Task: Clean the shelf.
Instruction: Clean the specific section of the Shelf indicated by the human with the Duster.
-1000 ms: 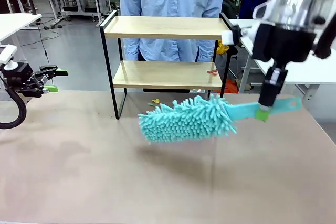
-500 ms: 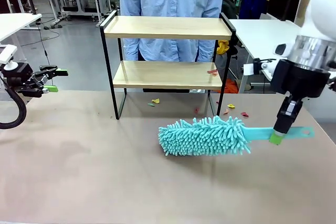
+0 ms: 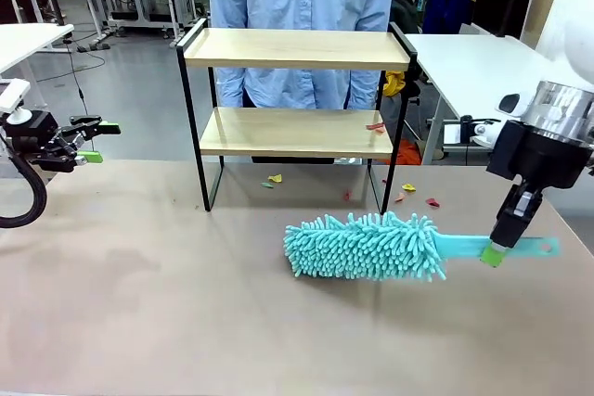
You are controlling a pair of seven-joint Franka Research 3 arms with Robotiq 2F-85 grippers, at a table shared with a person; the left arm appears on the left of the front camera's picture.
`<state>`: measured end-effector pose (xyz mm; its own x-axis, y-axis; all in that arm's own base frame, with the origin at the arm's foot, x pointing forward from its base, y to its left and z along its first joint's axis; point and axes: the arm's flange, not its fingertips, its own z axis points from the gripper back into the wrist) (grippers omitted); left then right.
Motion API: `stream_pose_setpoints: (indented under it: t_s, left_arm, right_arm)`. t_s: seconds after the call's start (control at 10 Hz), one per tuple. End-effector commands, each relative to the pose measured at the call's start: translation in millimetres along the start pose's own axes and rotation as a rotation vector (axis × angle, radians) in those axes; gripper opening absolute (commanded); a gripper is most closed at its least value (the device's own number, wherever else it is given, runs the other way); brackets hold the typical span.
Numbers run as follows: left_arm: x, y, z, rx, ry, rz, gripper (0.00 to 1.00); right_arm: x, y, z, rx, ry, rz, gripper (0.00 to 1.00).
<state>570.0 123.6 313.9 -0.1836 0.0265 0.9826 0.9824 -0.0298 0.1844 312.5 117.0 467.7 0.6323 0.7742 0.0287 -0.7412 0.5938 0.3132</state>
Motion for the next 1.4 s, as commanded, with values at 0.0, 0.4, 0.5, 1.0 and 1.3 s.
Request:
stream_pose_setpoints:
  t_s: [0.0,0.4,0.5,1.0,1.3]
  left_arm:
    - [3.7,0.0,-0.7,-0.003,-0.001,-0.004,1.0]
    - [3.7,0.0,-0.7,-0.003,-0.001,-0.004,1.0]
    - [3.7,0.0,-0.7,-0.003,-0.001,-0.004,1.0]
    - [3.7,0.0,-0.7,-0.003,-0.001,-0.004,1.0]
    - [3.7,0.0,-0.7,-0.003,-0.001,-0.004,1.0]
  right_arm:
    - [0.4,2.0,2.4,-0.028,0.0,0.012,0.13]
    - [0.4,2.0,2.4,-0.028,0.0,0.012,0.13]
    - [0.4,2.0,2.4,-0.028,0.0,0.012,0.13]
    - [0.4,2.0,2.4,-0.028,0.0,0.012,0.13]
    - [0.4,2.0,2.4,-0.028,0.0,0.012,0.13]
